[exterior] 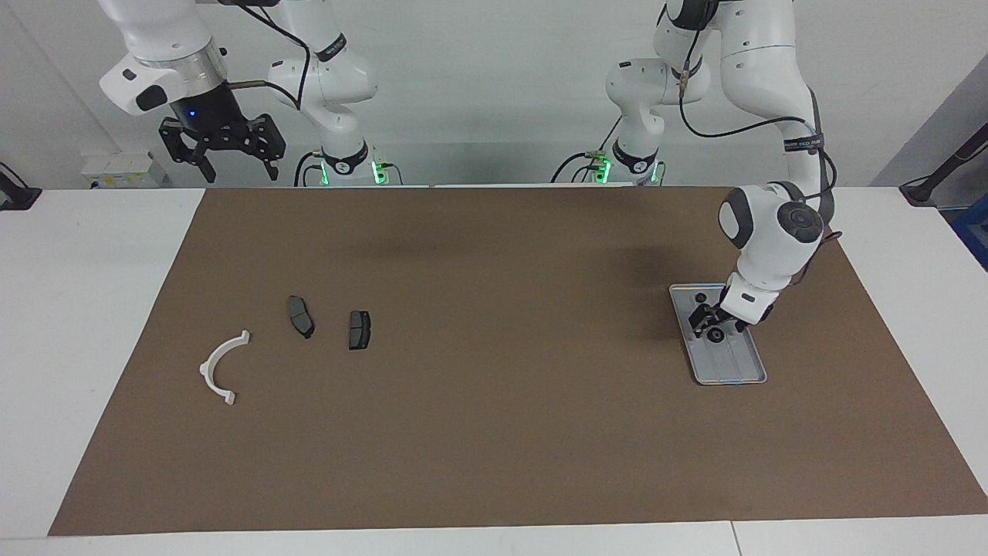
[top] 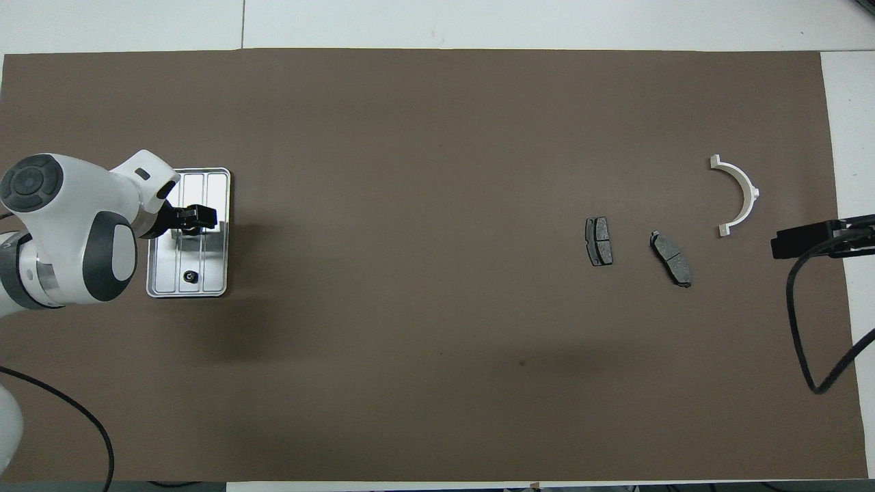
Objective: Place bearing gear from tray to pile
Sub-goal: 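Lower and close the left gripper on the black bearing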
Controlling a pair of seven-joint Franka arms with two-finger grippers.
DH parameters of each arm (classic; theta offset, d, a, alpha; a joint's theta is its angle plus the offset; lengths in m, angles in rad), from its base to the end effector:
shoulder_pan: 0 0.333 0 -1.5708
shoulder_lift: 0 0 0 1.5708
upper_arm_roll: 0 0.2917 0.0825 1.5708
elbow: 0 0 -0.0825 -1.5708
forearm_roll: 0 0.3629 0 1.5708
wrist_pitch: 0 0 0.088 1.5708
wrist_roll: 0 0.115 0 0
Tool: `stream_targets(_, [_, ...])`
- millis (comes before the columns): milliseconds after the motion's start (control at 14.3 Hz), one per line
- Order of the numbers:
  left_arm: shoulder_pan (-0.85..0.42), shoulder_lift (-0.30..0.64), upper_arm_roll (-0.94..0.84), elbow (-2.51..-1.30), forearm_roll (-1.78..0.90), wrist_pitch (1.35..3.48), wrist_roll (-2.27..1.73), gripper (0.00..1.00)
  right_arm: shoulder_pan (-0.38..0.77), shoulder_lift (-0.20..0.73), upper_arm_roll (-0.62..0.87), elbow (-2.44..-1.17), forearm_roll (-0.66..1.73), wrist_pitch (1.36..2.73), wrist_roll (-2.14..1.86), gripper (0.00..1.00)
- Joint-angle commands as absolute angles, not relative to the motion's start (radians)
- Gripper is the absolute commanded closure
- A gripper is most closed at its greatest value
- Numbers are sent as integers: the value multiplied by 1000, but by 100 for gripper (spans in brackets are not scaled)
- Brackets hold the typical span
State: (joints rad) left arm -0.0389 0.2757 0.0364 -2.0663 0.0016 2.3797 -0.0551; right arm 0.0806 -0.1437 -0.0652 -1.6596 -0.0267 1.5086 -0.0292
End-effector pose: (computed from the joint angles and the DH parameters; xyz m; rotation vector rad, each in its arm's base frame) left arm 0.5688 -0.0017 0.2859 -3.1301 -0.0781 -0.0598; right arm 0.4850 0.0019 0.6200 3.1236 0.0683 -0.0121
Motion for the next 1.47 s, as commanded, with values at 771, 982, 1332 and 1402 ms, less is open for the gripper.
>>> stream_targets(771, [-34, 282, 35, -2069, -9, 2396, -75, 37, 78, -156, -55, -1667, -8, 1506, -17, 0])
stream_targets(982, [-34, 285, 35, -2069, -9, 2398, -75, 37, 78, -158, -55, -1669, -8, 1506, -15, 0])
stream_targets(1332, [-35, 287, 35, -2068, -9, 2391, -74, 72, 78, -158, -55, -1669, -8, 1506, -20, 0])
stream_targets(1402, [-37, 287, 35, -2065, -9, 2385, -75, 85, 78, -158, -55, -1669, -8, 1506, -20, 0])
